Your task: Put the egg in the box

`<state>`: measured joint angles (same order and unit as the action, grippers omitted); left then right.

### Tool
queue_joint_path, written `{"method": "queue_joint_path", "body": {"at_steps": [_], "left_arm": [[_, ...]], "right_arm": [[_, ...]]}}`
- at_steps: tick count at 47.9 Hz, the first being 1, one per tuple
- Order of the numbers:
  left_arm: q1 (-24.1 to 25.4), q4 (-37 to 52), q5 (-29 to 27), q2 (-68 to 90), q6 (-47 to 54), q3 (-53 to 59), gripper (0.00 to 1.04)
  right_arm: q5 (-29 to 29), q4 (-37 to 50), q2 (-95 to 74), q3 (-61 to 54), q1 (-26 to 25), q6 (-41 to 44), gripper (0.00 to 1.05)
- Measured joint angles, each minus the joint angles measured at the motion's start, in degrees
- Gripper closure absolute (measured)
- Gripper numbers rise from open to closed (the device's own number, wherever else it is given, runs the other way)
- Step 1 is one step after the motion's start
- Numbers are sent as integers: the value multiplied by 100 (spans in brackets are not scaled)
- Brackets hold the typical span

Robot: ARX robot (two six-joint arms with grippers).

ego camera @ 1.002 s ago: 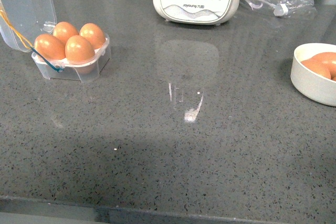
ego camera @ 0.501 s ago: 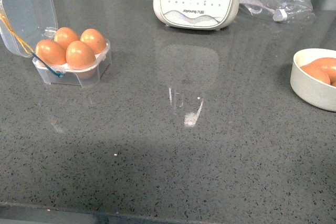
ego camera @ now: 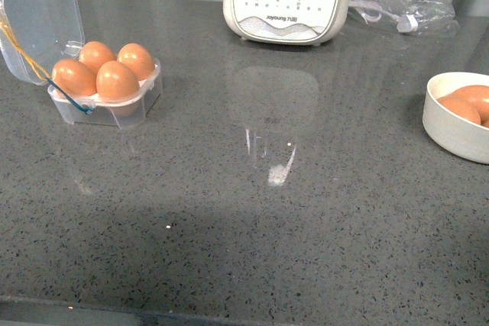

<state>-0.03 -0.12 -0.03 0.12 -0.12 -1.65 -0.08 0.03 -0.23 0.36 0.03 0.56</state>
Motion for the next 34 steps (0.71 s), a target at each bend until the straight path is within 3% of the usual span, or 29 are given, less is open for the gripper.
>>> {"method": "queue_joint_path", "body": {"at_steps": [14, 15, 17, 21, 28, 34], "left_arm": [[0, -2, 0, 2, 0, 0, 7], [-24, -146, -74, 96, -9, -39, 7], [-164, -1436, -407, 802, -72, -551, 7], [-321, -2356, -544, 1718, -195, -964, 7], [-400, -2063, -446, 2061, -319, -1174, 7], [-177, -1244, -269, 2623, -245, -1329, 7]], "right_arm": [[0, 0, 0, 0, 0, 0, 7], [0, 0, 0, 0, 0, 0, 7], [2, 0, 0, 0, 0, 0, 7], [0, 0, 0, 0, 0, 0, 7], [0, 0, 0, 0, 0, 0, 7], [0, 0, -2, 0, 0, 0, 7]]}}
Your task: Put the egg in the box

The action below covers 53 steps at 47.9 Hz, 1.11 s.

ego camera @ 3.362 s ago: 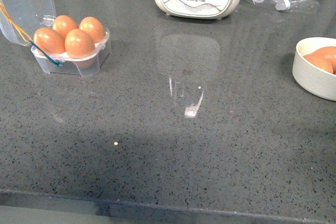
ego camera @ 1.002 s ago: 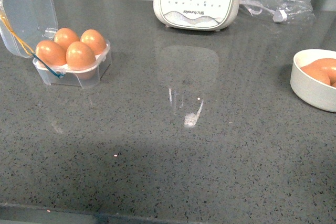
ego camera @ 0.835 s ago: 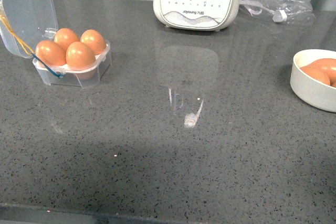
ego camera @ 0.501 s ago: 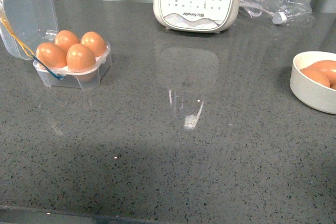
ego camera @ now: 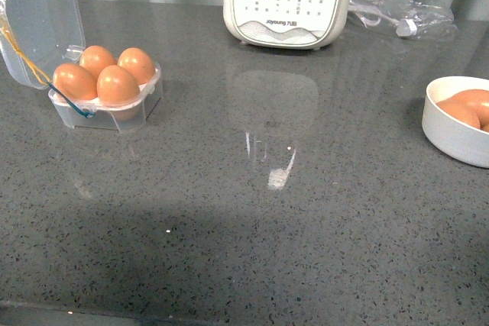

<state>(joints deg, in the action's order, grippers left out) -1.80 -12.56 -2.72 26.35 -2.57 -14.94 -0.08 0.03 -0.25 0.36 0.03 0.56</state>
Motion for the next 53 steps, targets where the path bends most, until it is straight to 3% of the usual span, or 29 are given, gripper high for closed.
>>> {"method": "queue_joint_path", "body": {"at_steps": [9, 18, 31, 53], "left_arm": [[745, 1714, 374, 1613, 393, -387, 7], [1226, 3235, 249, 3834, 901, -1408, 7], [1207, 3530, -50, 5779, 1211, -2855, 7], [990, 3386, -4, 6537, 1279, -3936, 7]], "right_arm": [[0, 0, 2, 0, 0, 0, 7], [0, 0, 2, 0, 0, 0, 7], [0, 0, 2, 0, 0, 0, 7], [0, 0, 2, 0, 0, 0, 7]]}}
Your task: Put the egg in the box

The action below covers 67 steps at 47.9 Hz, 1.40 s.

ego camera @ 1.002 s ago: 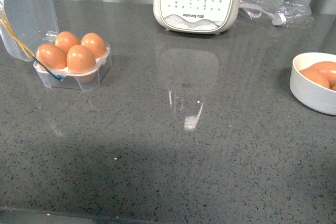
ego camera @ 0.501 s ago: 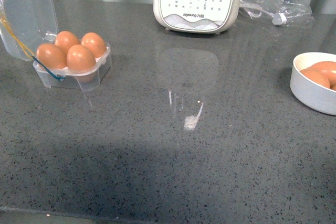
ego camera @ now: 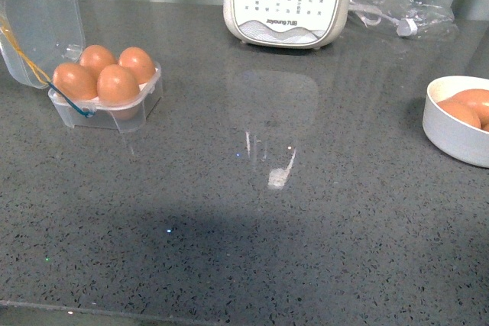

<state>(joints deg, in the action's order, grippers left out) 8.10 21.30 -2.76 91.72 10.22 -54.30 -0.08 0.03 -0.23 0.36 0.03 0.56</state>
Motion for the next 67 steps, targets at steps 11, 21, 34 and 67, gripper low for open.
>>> {"method": "queue_joint_path", "body": {"at_steps": [11, 21, 34, 67], "left_arm": [[-378, 31, 76, 96, -103, -48, 7], [-826, 149, -24, 116, -146, 175, 7], [-1314, 39, 153, -31, -122, 579, 7], [-938, -1207, 938, -1172, -173, 542, 7]], "right_arm": [[0, 0, 0, 0, 0, 0, 7], [0, 0, 0, 0, 0, 0, 7], [0, 0, 0, 0, 0, 0, 7], [0, 0, 0, 0, 0, 0, 7]]}}
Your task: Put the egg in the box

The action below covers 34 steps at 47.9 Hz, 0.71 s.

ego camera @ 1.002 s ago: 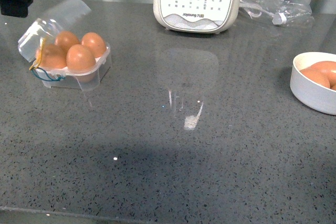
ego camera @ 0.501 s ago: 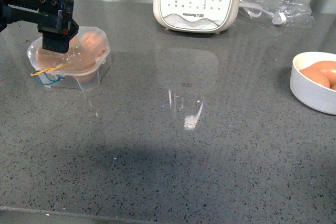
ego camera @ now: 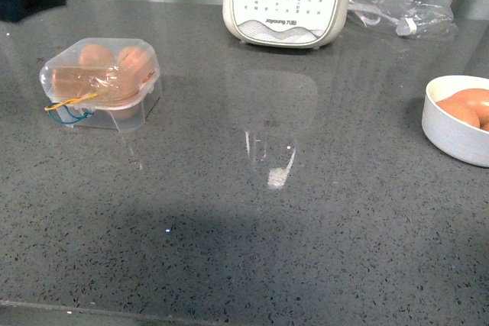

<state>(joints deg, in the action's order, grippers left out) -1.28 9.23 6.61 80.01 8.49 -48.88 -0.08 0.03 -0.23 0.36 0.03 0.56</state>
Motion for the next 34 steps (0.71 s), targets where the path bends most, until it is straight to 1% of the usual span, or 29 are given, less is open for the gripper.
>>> {"method": "queue_joint_path", "body": {"at_steps": [12, 14, 27, 30, 34], "left_arm": [[1176, -859, 1102, -1255, 39, -26, 7], [1443, -1051, 1331, -1467, 98, -9, 7], [2494, -1720, 2135, -2273, 678, 372, 7], [2828, -1996, 2476, -2514, 769, 496, 7], [3139, -2234, 2608, -2844, 946, 656, 7]], "right_arm": [[0, 0, 0, 0, 0, 0, 7], [0, 0, 0, 0, 0, 0, 7], [0, 0, 0, 0, 0, 0, 7], [0, 0, 0, 0, 0, 0, 7], [0, 0, 0, 0, 0, 0, 7]]}}
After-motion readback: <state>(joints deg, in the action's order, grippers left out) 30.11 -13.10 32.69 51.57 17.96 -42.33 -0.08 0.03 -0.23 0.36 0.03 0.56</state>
